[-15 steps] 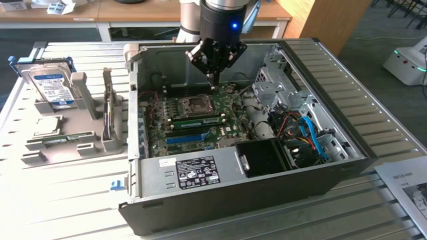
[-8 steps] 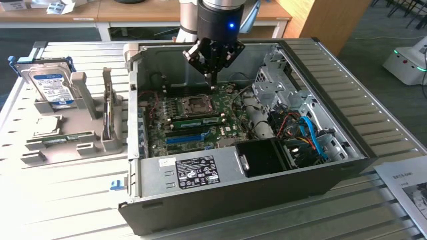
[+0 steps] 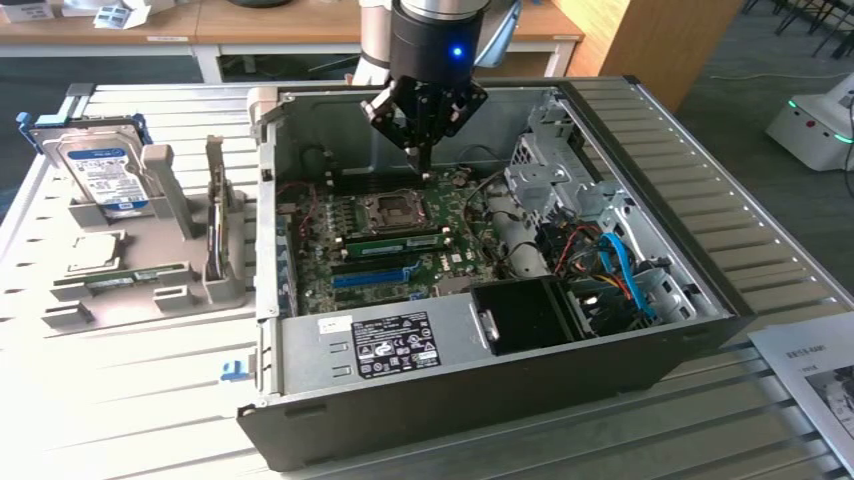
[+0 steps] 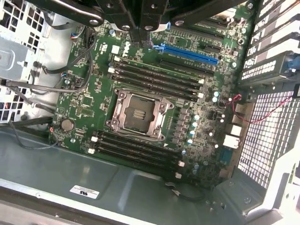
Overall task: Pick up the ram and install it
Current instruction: 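Press down the ram until it locks into place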
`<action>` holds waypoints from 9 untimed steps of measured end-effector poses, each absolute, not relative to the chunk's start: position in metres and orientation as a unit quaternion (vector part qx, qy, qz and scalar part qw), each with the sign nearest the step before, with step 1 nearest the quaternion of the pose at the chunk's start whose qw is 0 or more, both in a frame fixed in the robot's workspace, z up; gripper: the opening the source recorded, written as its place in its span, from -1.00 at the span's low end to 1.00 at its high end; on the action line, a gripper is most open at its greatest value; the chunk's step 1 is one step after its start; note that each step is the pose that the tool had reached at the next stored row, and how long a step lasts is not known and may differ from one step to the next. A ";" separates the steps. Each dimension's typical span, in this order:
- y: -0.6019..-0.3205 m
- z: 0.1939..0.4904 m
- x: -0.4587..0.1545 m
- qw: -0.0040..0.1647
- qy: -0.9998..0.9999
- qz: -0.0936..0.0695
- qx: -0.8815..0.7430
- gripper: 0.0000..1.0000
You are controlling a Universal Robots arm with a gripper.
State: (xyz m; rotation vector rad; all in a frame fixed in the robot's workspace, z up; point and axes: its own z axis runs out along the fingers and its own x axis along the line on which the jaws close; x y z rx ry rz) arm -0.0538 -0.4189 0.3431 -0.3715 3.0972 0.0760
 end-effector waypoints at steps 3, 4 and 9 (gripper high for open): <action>-0.419 0.343 -0.054 0.011 0.993 0.024 -0.119 -0.80; -0.419 0.343 -0.054 0.011 0.993 0.024 -0.119 -0.80; -0.419 0.343 -0.054 0.011 0.994 0.024 -0.102 -0.80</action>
